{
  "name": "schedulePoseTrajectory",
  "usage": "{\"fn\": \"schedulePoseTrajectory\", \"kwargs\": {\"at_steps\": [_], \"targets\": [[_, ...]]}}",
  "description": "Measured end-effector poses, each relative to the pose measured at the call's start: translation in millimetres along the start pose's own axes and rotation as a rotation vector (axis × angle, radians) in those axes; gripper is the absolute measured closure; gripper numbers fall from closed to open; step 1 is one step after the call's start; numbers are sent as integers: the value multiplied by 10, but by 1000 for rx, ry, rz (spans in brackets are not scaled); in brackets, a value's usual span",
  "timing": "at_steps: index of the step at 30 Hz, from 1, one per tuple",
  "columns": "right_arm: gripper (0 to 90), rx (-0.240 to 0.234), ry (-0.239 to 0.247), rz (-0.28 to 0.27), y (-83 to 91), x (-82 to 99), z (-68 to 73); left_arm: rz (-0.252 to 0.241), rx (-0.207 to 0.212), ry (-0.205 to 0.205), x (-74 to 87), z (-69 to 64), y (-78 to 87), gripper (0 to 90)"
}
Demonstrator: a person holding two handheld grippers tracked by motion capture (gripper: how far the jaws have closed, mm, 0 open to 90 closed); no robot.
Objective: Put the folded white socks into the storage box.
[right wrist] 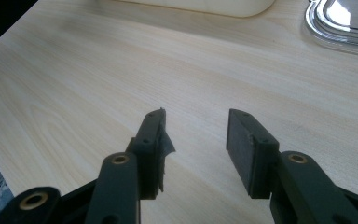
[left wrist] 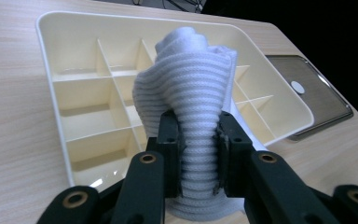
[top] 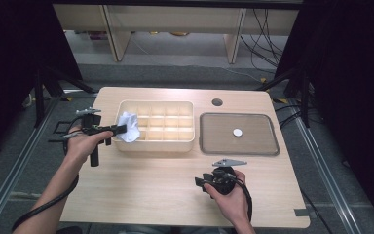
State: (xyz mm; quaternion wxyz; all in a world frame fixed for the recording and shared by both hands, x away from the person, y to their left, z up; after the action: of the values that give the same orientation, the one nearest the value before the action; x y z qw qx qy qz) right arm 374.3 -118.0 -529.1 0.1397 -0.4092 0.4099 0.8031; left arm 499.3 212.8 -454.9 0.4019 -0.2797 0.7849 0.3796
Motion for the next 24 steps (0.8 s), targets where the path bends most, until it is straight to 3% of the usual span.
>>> {"fn": "schedulePoseTrajectory", "kwargs": {"at_steps": [4,5,6,17,22,24], "targets": [[580,21,7,1,13,-1,-14,13,-12,-6,14,108,-52,738],[580,5,-42,6,9,10,30,21,-34,10,27,139,-57,739],[580,4,-7,-3,1,2,-8,25,-40,13,31,156,-65,739],[579,15,-19,8,-6,26,1,72,-80,21,87,328,-186,737],[578,9,-8,1,-19,27,-1,106,-108,-21,121,391,-214,736],[578,3,-7,-3,-26,27,3,130,-125,-59,139,421,-218,737]]}}
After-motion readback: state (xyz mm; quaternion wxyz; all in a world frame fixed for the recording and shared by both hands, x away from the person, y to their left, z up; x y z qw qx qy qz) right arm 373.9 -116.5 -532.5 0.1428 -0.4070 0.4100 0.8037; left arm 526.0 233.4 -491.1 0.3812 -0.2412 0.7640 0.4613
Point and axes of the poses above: each handheld gripper's, and its own axes: y roughly backward along the jaws, x roughly out of its underside, z roughly to its left, the point moved 7 cm from there along -y, roughly forward along the jaws, and after that the axes turned 10 degrees about -z, right-handed, at the moved point
